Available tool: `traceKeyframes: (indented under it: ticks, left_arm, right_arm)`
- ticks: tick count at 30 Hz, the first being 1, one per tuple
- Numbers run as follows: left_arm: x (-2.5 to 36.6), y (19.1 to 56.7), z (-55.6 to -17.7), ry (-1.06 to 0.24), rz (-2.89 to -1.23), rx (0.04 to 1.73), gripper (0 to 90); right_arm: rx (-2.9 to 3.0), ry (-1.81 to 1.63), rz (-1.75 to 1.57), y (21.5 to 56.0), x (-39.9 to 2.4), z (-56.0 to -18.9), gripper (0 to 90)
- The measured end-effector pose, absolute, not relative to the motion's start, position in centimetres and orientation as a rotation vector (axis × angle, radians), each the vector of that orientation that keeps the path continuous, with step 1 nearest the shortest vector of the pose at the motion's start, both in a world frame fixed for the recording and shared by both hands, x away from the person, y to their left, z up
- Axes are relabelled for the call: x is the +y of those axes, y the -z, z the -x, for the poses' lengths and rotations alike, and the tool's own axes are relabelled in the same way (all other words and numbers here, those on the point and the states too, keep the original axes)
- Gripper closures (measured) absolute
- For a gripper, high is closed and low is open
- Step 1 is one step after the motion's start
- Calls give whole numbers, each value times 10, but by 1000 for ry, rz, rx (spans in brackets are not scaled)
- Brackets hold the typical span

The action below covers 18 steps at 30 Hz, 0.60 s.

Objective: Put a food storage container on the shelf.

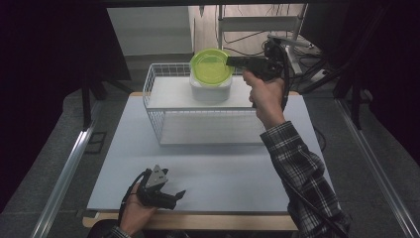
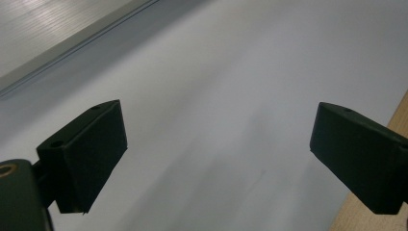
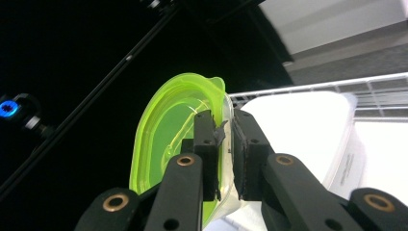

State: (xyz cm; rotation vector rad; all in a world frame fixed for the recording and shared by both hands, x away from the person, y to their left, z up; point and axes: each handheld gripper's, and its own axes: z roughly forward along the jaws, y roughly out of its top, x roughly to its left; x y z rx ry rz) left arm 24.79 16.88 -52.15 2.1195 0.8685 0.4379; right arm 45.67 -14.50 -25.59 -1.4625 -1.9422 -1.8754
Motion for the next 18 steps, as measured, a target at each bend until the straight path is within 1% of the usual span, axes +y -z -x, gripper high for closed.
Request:
traceKeyframes:
  ticks: [7, 18]
  left_arm:
    - [168, 522, -248, -436, -2121, 865, 55]
    - [168, 521, -247, -431, -2116, 862, 55]
  right_arm:
    - [-1882, 1877, 1623, 258, -133, -470, 817]
    - [-1846, 1858, 1724, 262, -128, -483, 815]
